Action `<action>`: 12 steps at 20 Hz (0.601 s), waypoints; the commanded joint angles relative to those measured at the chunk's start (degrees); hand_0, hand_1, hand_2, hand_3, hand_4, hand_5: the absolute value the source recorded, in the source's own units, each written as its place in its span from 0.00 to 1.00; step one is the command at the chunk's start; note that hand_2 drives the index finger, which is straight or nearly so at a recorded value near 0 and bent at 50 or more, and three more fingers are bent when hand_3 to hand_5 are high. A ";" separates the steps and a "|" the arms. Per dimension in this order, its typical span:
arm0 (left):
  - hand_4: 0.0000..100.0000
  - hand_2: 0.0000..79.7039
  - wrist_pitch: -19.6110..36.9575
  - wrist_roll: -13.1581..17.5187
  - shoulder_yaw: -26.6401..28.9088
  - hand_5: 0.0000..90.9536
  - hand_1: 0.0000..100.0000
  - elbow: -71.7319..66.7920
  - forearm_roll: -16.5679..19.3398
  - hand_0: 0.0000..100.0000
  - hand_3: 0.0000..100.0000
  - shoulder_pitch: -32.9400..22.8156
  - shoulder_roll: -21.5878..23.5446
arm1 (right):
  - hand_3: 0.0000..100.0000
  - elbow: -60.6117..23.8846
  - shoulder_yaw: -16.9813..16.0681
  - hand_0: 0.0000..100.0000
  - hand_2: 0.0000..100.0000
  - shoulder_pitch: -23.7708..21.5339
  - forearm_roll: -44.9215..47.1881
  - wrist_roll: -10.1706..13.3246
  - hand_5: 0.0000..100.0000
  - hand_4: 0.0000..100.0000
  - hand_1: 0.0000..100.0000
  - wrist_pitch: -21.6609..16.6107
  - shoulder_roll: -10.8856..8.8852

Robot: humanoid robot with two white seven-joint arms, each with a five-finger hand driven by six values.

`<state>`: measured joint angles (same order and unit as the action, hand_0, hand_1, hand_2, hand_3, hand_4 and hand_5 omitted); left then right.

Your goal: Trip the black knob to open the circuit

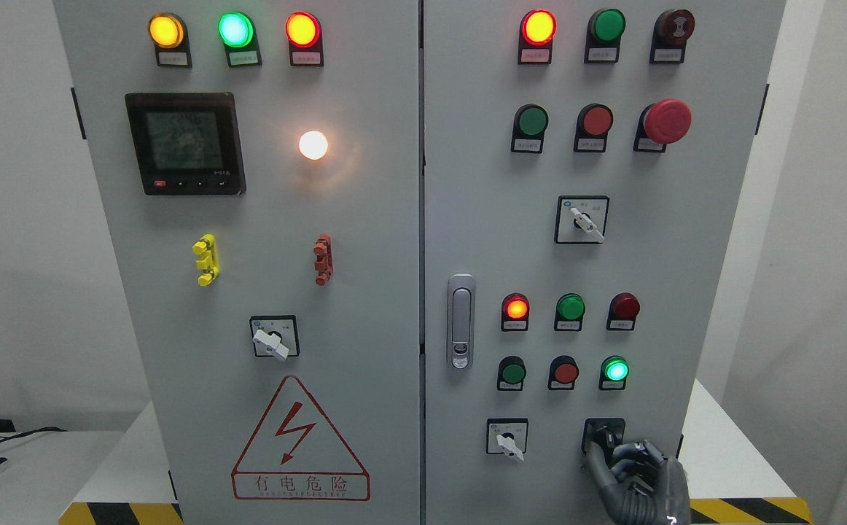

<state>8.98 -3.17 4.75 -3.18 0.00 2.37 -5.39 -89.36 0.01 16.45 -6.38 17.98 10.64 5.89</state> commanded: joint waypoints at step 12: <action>0.00 0.00 -0.02 0.01 0.00 0.00 0.39 -0.07 1.76 0.12 0.00 0.00 0.03 | 0.82 -0.03 1.66 0.31 0.43 -0.46 -1.35 -0.14 0.96 0.83 0.85 -0.97 -0.09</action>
<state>8.98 -3.17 4.75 -3.18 0.00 2.37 -5.39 -89.37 0.01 16.11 -7.40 17.80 10.03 5.84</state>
